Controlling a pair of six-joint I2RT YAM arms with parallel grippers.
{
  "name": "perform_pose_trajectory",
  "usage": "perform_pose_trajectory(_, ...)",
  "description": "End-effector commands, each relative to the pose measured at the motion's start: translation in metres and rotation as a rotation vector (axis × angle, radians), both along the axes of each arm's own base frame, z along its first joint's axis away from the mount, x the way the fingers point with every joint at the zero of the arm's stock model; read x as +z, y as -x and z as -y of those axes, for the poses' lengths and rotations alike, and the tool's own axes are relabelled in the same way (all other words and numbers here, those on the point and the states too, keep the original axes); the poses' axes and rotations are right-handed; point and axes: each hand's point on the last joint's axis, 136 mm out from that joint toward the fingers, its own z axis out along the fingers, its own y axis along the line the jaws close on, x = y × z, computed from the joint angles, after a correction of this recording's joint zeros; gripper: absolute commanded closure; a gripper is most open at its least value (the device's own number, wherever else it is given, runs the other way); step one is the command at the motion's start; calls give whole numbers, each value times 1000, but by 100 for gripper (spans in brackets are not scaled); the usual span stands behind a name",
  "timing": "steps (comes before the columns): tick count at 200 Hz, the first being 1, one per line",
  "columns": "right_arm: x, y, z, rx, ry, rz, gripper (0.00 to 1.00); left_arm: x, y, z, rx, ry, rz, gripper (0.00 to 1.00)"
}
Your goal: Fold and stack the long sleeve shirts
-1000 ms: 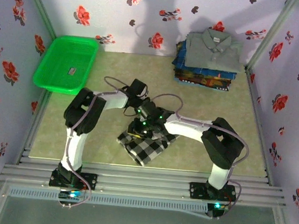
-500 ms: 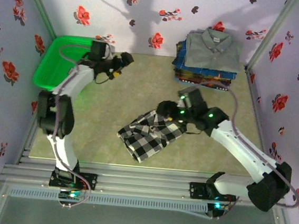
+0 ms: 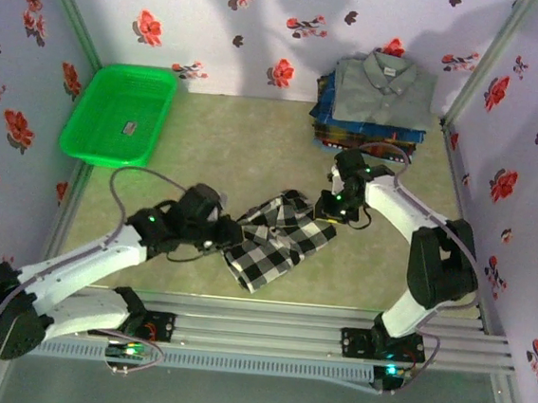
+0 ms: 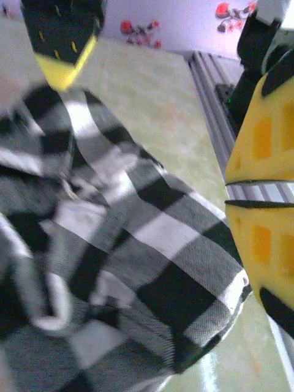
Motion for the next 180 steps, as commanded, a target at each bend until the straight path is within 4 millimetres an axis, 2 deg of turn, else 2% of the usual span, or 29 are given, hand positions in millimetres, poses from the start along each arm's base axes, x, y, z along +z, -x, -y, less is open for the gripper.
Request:
perform_pose_trajectory(1, -3, 1, -7, 36, -43, 1, 69, -8, -26, 20, 166, 40, 25, 88)
perform_pose_trajectory(10, -8, 2, -5, 26, -34, -7, 70, -25, -26, 21, 163, -12, -1, 89)
perform_pose_trajectory(21, -14, 3, -2, 13, -18, -12, 70, -50, -25, 13, 186, -78, -40, 92)
perform_pose_trajectory(43, -27, 8, 5, -16, 15, -36, 71, -93, -22, -21, 218, -223, -99, 92)
perform_pose_trajectory(57, -36, 12, 9, -41, 35, -59, 72, -112, -21, -41, 211, -301, -132, 92)
perform_pose_trajectory(72, -47, 19, 11, -74, 41, -89, 73, -123, -26, -56, 194, -358, -144, 92)
perform_pose_trajectory(116, -68, 50, 3, -148, 62, -163, 73, -136, -58, -88, 110, -513, -147, 93)
perform_pose_trajectory(138, -70, 75, -18, -165, 37, -198, 69, -133, -84, -98, 105, -527, -117, 93)
perform_pose_trajectory(160, -57, 86, -39, -209, -36, -186, 58, -123, -109, -99, 81, -525, -67, 93)
perform_pose_trajectory(172, -43, 84, -38, -208, -39, -150, 50, -115, -121, -101, 81, -521, -42, 93)
perform_pose_trajectory(180, -32, 82, -30, -191, -5, -118, 43, -109, -127, -102, 81, -514, -21, 92)
